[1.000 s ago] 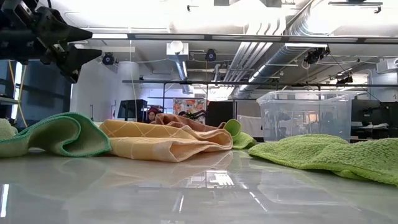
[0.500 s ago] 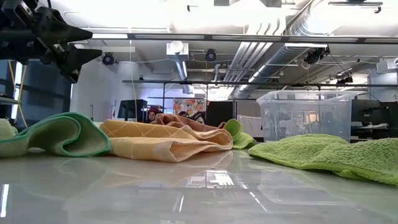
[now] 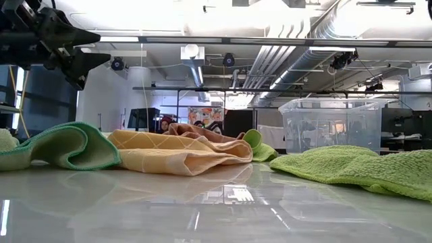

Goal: Sort towels by color in basket
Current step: Put the bottom green towel into the top transparent bin

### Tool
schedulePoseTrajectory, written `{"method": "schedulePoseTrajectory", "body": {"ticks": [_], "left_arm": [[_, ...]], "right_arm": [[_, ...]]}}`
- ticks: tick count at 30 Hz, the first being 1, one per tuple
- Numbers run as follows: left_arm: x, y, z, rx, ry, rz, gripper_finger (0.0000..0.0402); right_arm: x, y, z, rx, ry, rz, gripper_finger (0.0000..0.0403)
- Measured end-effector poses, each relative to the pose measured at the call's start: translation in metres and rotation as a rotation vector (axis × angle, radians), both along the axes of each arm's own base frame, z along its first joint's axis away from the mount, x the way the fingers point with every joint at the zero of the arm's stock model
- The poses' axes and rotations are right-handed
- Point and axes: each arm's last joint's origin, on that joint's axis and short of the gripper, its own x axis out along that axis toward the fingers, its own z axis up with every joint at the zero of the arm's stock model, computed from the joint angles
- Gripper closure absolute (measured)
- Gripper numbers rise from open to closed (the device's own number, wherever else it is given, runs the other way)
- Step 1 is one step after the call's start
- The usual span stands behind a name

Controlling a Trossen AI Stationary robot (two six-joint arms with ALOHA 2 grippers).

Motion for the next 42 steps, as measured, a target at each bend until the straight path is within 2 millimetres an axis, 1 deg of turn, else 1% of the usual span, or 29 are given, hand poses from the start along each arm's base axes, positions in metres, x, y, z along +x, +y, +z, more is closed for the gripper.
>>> {"method": "schedulePoseTrajectory", "body": {"ticks": [3, 5, 8, 10, 14, 18, 21, 25, 27, 29, 31, 35, 37, 40, 42], "left_arm": [[0.000, 0.000, 0.000, 0.000, 0.000, 0.000, 0.0207], [0.000, 0.000, 0.000, 0.000, 0.000, 0.000, 0.0207], [0.000, 0.000, 0.000, 0.000, -0.002, 0.001, 0.0207], [0.000, 0.000, 0.001, 0.000, -0.008, 0.001, 0.0207], [0.000, 0.000, 0.003, -0.001, -0.028, 0.002, 0.0207], [0.000, 0.000, 0.006, -0.019, -0.058, 0.002, 0.0207], [-0.001, 0.000, 0.009, -0.113, -0.096, -0.007, 0.0207], [-0.001, 0.000, 0.011, -0.242, -0.124, -0.022, 0.0207], [-0.001, 0.000, 0.010, -0.294, -0.124, -0.027, 0.0207], [-0.001, 0.000, 0.010, -0.314, -0.123, -0.029, 0.0207], [-0.001, 0.000, 0.010, -0.314, -0.123, -0.029, 0.0207], [-0.001, 0.000, 0.011, -0.314, -0.128, -0.030, 0.0207], [-0.001, 0.000, 0.011, -0.316, -0.128, -0.030, 0.0207], [-0.001, 0.000, 0.011, -0.316, -0.128, -0.030, 0.0207], [-0.001, 0.000, 0.011, -0.315, -0.128, -0.030, 0.0207]], "right_arm": [[-0.001, -0.009, 0.005, -0.025, -0.106, -0.025, 0.0209], [0.000, -0.013, 0.004, -0.079, -0.159, 0.005, 0.0210], [0.005, -0.015, 0.001, -0.155, -0.210, 0.067, 0.0217], [0.011, -0.016, 0.000, -0.223, -0.274, 0.055, 0.0222], [0.031, -0.021, 0.000, -0.333, -0.392, 0.040, 0.0226], [0.052, -0.029, -0.004, -0.433, -0.415, 0.078, 0.0226], [0.069, -0.038, -0.008, -0.516, -0.406, 0.071, 0.0226], [0.092, -0.053, -0.012, -0.581, -0.406, 0.137, 0.0225], [0.105, -0.061, -0.015, -0.610, -0.405, 0.188, 0.0217], [0.119, -0.072, -0.018, -0.632, -0.397, 0.213, 0.0201], [0.133, -0.082, -0.022, -0.637, -0.397, 0.263, 0.0179], [0.161, -0.099, -0.035, -0.610, -0.395, 0.416, 0.0132], [0.173, -0.104, -0.042, -0.617, -0.415, 0.529, 0.0115], [0.189, -0.104, -0.052, -0.661, -0.452, 0.693, 0.0106], [0.199, -0.103, -0.058, -0.705, -0.496, 0.724, 0.0105]]}}
